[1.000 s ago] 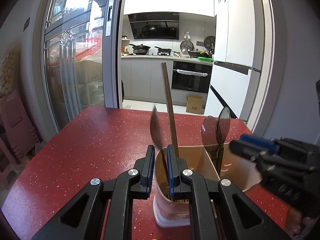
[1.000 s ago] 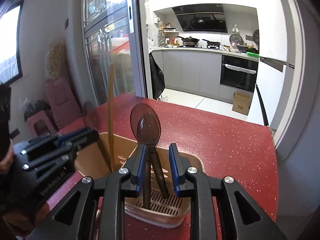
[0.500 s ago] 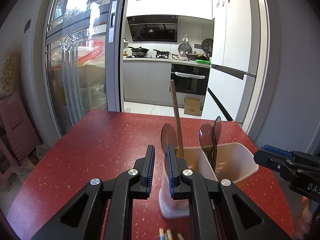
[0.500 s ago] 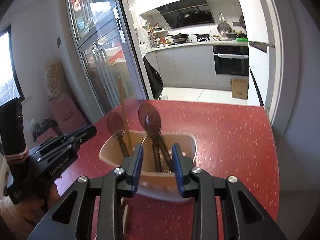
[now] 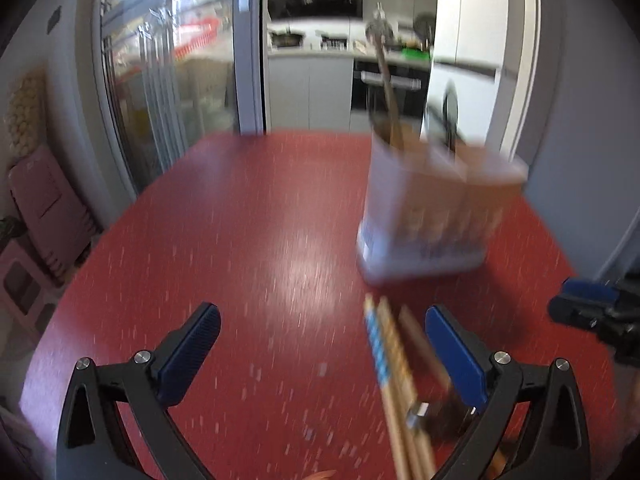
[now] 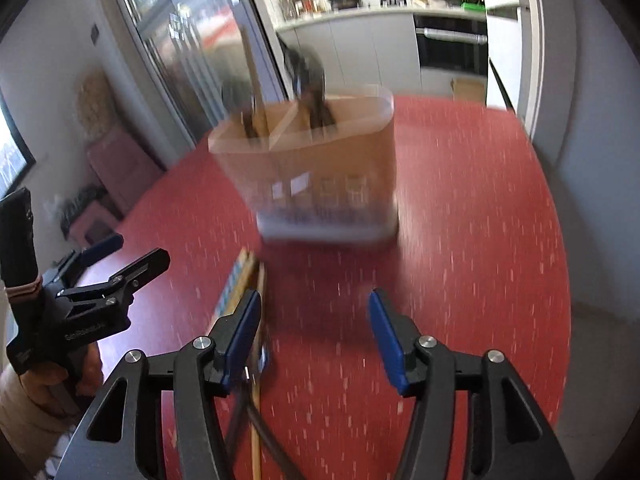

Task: Organize utensils
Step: 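Open both tools and move them back to the pile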

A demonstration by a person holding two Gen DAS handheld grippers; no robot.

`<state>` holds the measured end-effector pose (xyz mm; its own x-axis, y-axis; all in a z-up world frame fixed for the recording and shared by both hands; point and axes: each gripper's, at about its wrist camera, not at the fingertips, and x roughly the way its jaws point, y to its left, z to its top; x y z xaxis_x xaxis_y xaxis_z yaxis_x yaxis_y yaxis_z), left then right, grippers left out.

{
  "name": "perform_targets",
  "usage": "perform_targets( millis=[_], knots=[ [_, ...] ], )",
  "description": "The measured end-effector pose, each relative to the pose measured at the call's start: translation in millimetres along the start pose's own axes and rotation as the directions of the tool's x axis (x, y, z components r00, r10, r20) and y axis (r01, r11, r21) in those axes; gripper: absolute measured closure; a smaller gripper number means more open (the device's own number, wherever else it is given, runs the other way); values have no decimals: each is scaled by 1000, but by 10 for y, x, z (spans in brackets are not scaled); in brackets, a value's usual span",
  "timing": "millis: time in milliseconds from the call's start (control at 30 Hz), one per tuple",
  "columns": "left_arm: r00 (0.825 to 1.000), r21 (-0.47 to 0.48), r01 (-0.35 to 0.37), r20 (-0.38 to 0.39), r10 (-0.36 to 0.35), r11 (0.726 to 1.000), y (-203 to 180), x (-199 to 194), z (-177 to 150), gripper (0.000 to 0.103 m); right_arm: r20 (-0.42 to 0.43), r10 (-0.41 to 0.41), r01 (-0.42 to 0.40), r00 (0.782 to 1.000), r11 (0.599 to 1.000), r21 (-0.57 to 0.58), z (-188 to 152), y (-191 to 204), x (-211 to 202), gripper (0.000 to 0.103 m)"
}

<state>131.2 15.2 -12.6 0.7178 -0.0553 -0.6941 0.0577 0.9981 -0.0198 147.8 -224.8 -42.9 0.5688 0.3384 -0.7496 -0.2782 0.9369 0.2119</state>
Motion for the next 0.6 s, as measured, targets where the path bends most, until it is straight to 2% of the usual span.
perform_targets(
  millis=[100, 233, 367, 600],
  knots=[
    [996, 0, 12, -85, -12, 1000, -4, 88, -255, 0, -55, -21, 20, 998, 1000, -14, -246, 28, 40, 43],
    [988, -1, 12, -152, -12, 1000, -25, 157, -511, 0, -109, -33, 31, 994, 999, -25, -513, 62, 72, 43],
    [985, -8, 21, -172, -22, 1000, -38, 138, -636, 0, -133, -23, 20, 991, 1000, -24, -649, 140, 46, 43],
    [980, -20, 27, -196, -31, 999, -3, 127, -753, 0, -143, 85, -76, 986, 995, 72, -617, 193, 137, 43]
  ],
)
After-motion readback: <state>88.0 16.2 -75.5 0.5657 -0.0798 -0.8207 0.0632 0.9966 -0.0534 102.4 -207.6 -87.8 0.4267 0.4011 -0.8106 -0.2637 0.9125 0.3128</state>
